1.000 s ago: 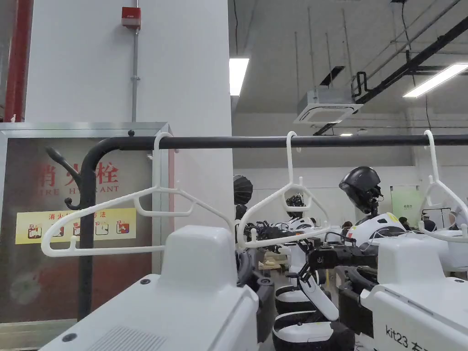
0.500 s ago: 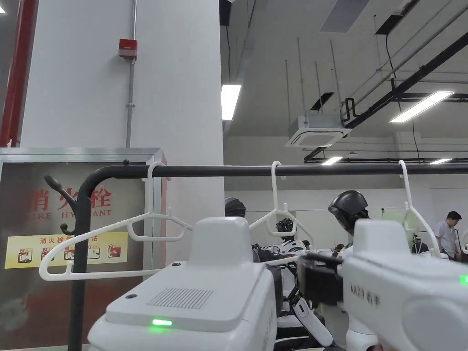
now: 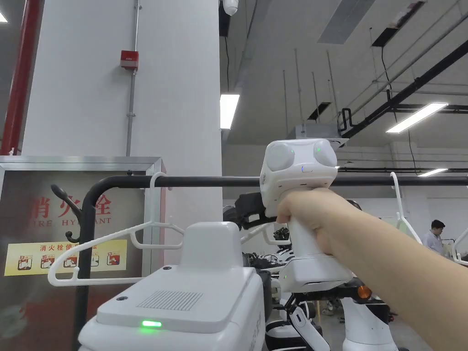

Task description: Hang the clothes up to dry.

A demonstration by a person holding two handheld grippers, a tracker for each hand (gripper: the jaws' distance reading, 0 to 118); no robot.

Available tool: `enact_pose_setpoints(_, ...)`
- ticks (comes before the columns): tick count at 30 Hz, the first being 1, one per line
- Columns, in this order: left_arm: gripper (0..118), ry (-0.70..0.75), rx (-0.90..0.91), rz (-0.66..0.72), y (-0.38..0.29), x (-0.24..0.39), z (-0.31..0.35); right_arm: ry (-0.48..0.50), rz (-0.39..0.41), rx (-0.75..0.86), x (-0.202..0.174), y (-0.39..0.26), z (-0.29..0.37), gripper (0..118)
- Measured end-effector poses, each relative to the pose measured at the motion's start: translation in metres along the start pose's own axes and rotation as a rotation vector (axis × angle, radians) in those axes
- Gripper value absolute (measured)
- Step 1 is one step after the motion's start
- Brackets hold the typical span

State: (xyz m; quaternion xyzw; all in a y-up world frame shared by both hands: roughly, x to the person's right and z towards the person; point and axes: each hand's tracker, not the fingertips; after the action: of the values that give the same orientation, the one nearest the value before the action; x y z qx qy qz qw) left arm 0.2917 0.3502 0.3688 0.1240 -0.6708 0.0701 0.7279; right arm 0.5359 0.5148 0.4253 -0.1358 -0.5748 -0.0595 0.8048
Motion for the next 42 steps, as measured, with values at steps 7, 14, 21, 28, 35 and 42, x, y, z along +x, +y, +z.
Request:
enact_pose_setpoints(7,0,-0.003,0.002,-0.005,-0.002,-0.002,0.0,-0.009,-0.028,-0.039,0.007,-0.003,-0.023,118)
enact_pose_setpoints(14,0,0.001,-0.012,-0.009,-0.008,-0.001,-0.005,0.023,-0.004,-0.045,0.01,-0.008,-0.035,108)
enact_pose_setpoints(21,0,-0.006,-0.041,0.007,-0.013,-0.004,-0.01,0.161,0.04,-0.026,0.034,-0.009,-0.045,6)
enact_pose_setpoints(28,0,-0.009,-0.047,-0.002,-0.014,-0.003,-0.009,0.183,0.035,-0.042,0.033,-0.011,-0.042,5)
enact_pose_setpoints(35,0,0.001,-0.055,-0.004,-0.016,-0.002,-0.009,0.209,0.054,0.0,0.033,-0.012,-0.039,5)
enact_pose_setpoints(42,0,0.012,-0.064,-0.004,-0.018,-0.005,-0.01,0.246,0.027,0.078,0.046,-0.003,-0.012,5)
